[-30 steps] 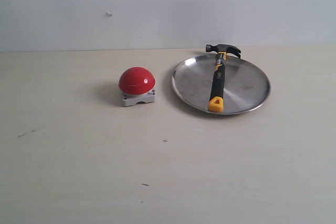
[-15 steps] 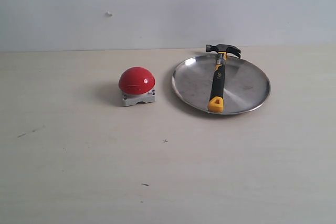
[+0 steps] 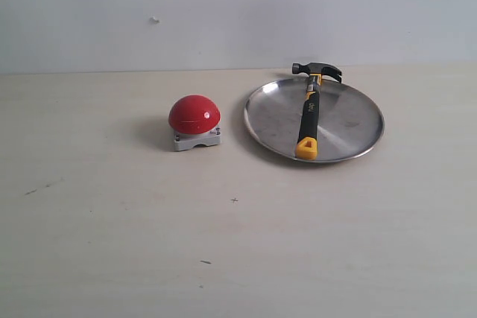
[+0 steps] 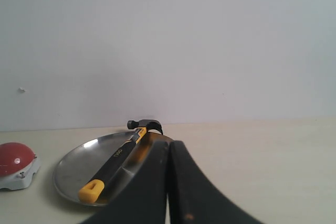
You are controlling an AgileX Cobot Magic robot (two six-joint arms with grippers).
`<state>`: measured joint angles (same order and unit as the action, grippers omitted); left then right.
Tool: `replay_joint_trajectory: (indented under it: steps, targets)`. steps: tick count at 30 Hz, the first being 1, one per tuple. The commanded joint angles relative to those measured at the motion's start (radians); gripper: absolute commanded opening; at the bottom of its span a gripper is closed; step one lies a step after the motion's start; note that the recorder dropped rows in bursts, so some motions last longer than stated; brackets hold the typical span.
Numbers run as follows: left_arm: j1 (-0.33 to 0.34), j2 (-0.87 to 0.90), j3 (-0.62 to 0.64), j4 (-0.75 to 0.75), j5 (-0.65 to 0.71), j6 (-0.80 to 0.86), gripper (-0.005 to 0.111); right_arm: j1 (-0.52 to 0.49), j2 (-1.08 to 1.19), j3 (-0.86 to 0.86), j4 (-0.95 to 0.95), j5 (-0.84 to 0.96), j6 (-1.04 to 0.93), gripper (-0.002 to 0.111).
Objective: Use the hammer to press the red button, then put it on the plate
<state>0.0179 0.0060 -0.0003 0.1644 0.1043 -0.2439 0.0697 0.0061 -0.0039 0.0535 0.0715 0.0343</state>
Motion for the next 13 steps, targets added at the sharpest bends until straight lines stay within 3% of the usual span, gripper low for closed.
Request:
replay_joint_trajectory:
  steps: [1,13]
  targets:
    - [-0.004,-0.006,0.0,0.006,-0.002,0.003,0.0,0.0,-0.006,0.004,0.002,0.002,-0.004,0.0]
    - [-0.004,-0.006,0.0,0.006,-0.002,0.003,0.0,0.0,-0.006,0.004,-0.003,0.002,-0.004,0.0]
